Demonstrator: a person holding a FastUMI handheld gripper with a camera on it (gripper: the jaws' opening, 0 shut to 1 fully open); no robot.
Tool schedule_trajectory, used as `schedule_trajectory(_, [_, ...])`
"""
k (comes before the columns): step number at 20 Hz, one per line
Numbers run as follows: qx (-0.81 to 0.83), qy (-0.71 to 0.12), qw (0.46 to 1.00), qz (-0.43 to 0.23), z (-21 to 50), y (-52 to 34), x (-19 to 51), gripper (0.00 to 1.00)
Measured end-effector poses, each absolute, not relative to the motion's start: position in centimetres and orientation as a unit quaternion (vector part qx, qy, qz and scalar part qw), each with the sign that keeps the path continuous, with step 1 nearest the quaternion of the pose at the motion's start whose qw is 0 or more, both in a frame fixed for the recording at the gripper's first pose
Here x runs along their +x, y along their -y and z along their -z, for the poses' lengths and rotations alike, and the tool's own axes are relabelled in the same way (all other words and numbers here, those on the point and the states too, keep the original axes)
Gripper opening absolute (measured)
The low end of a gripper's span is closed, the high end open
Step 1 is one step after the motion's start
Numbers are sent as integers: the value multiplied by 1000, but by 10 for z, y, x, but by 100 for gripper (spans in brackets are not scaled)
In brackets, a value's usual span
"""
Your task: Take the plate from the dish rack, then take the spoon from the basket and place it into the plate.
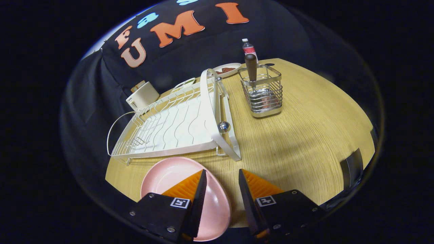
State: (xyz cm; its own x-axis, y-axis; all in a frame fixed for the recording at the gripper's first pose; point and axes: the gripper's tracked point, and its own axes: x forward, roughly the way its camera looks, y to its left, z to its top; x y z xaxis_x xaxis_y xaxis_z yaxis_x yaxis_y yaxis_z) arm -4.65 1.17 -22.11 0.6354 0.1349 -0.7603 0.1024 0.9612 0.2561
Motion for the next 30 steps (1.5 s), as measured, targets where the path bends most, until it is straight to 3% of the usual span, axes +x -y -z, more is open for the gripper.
schedule_trajectory(6, [127,-372,919,12,196,9,-32,64])
schedule_trajectory(13, [83,-284,955,0,156,16,-9,86])
schedule_trajectory(19, [52,-213,975,46,128,45,23,88])
schedule_trajectory(26, [10,-182,981,69,127,64,57,73])
schedule_trajectory(30, [-18,-169,982,83,130,71,68,55])
